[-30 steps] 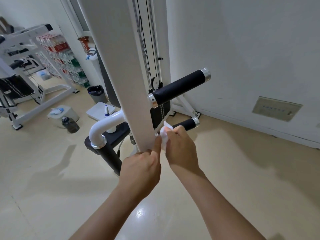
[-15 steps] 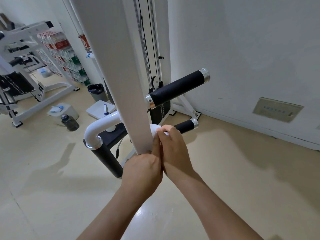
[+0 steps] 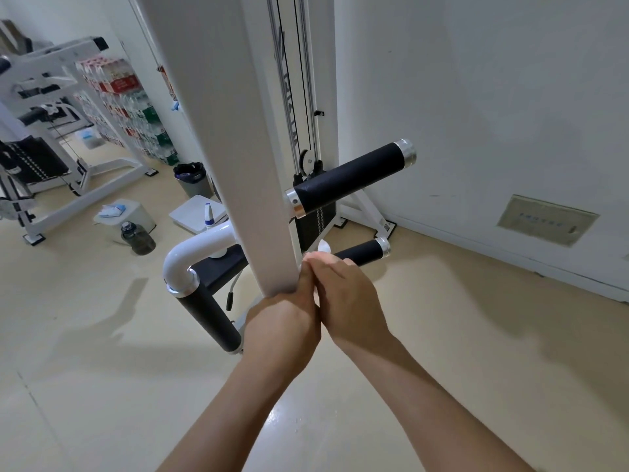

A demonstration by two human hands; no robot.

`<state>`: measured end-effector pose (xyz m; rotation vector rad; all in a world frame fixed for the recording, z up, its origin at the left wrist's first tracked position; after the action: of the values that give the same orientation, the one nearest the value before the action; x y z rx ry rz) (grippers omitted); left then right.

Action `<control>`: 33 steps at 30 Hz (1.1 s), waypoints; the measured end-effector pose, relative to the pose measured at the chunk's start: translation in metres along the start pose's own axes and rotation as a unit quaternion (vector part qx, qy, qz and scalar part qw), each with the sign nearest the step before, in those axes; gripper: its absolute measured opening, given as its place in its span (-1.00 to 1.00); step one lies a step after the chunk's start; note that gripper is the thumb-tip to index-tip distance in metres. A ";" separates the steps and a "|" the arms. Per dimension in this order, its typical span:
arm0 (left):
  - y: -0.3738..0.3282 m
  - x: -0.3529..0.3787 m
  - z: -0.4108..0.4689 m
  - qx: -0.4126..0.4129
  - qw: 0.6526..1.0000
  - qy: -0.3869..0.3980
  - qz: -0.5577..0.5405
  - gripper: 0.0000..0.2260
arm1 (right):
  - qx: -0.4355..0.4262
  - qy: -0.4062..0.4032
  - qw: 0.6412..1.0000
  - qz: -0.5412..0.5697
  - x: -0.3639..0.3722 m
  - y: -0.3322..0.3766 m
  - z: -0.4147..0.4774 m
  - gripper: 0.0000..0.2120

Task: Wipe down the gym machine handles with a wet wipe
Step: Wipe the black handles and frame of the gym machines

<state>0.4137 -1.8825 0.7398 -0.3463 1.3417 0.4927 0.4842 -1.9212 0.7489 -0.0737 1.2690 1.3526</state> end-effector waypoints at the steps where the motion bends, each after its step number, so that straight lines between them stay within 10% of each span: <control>1: 0.000 0.000 -0.002 0.005 1.000 -0.002 0.009 -0.46 | -0.002 0.011 0.999 -0.031 0.002 0.002 0.003 -0.75; 9: -0.015 -0.014 -0.010 0.047 0.998 0.023 0.039 -0.33 | 0.024 0.008 0.994 -0.110 0.006 0.008 0.009 -0.91; 15: -0.022 -0.004 -0.008 0.064 0.996 0.030 0.058 -0.44 | 0.000 -0.075 0.997 -0.020 -0.003 -0.011 -0.026 -0.51; 24: -0.016 -0.007 0.001 0.059 0.997 0.050 0.030 -0.51 | 0.034 -0.120 0.982 -0.143 -0.011 -0.033 -0.006 -0.57; 29: -0.047 -0.031 0.003 0.168 0.981 -0.086 0.054 -0.67 | 0.064 -0.016 0.997 0.029 -0.004 -0.034 -0.007 -0.65; 33: -0.049 -0.007 0.014 0.169 0.976 -0.010 0.134 -0.58 | 0.108 0.026 0.967 0.229 -0.016 -0.050 0.003 -0.67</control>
<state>0.4501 -1.9184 0.7474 0.1228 1.4309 0.4781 0.5271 -1.9453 0.7314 0.3588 1.5297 1.5974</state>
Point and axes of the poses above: each hand's wrist, its own z-axis towards the middle knuckle, its own x-axis out of the palm, y = z × x, the point moved 10 cm from there along z, towards the middle knuckle, and after that the axes turned 14 degrees about x, right-handed, at the moved point
